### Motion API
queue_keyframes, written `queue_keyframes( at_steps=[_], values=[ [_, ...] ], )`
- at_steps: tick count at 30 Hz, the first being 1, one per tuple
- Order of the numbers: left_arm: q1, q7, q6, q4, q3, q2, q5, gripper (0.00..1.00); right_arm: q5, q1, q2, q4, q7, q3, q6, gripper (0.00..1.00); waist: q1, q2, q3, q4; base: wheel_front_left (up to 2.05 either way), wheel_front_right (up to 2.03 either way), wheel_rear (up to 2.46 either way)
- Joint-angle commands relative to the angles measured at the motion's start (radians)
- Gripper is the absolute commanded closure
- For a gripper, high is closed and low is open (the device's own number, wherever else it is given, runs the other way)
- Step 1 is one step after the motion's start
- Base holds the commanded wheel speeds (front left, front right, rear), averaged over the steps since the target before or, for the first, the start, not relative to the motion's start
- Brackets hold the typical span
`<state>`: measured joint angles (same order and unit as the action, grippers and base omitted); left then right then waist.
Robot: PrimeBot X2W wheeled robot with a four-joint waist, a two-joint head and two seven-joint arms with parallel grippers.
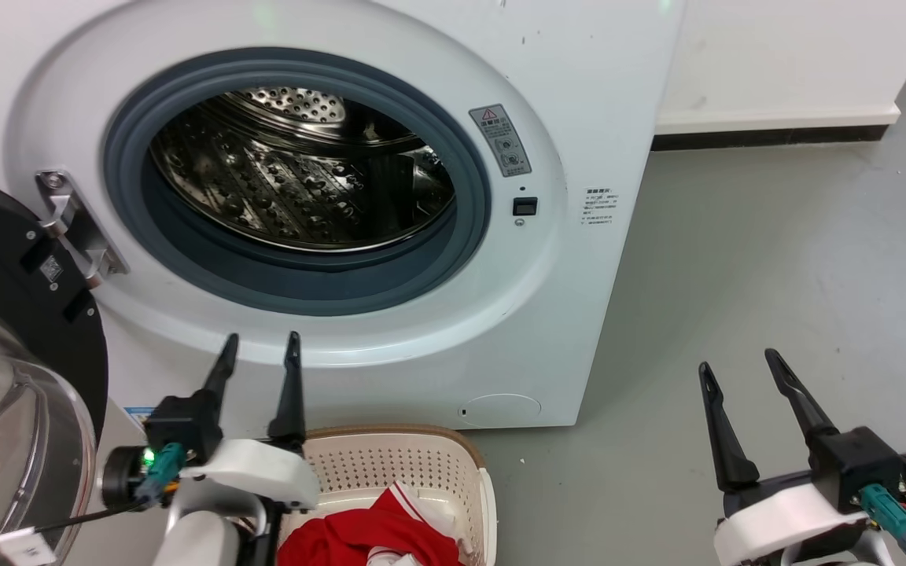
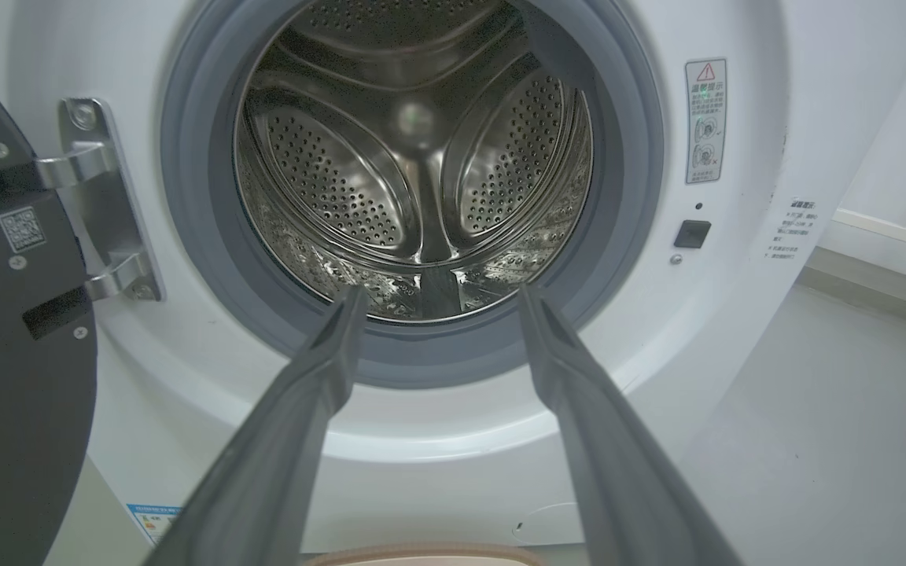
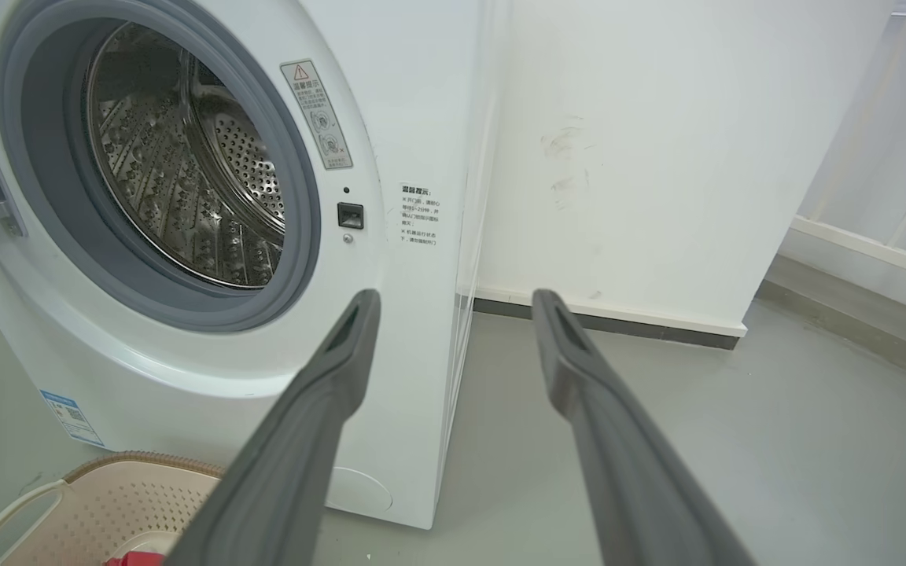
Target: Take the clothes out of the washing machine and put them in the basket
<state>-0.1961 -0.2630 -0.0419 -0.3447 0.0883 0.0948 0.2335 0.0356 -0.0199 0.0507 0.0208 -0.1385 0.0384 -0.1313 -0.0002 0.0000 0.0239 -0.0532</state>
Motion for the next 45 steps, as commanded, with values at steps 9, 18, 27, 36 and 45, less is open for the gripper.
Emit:
queue_keyframes(
  at_steps=[9,18,27,36,45],
  values=[
    [0.103,-0.002,0.042,0.166,-0.053,0.060,-0.068,0.00,0.007,-0.055,-0.001,0.004,0.005,-0.024,0.001,0.00,0.0002,0.0000,-0.030,0.018,0.00,0.00,0.00],
    [0.196,0.020,0.056,0.228,-0.042,0.068,-0.071,0.00,-0.002,-0.073,-0.001,0.004,0.001,-0.046,0.001,0.00,0.0002,0.0000,-0.047,0.024,0.00,0.00,0.00],
    [0.218,0.037,0.060,0.244,-0.038,0.067,-0.054,0.00,0.002,-0.078,-0.001,0.006,0.001,-0.038,0.001,0.00,0.0002,0.0000,-0.047,0.027,0.00,0.00,0.00],
    [0.222,0.034,0.069,0.255,-0.036,0.073,-0.048,0.00,0.002,-0.077,-0.001,0.011,0.005,-0.031,0.001,0.00,0.0002,0.0000,-0.043,0.019,0.00,0.00,0.00],
    [0.197,0.061,0.060,0.225,-0.049,0.065,0.018,1.00,-0.081,-0.073,0.001,0.001,0.006,-0.024,0.000,1.00,0.0003,0.0000,-0.040,0.019,0.00,0.00,0.00]
  ],
)
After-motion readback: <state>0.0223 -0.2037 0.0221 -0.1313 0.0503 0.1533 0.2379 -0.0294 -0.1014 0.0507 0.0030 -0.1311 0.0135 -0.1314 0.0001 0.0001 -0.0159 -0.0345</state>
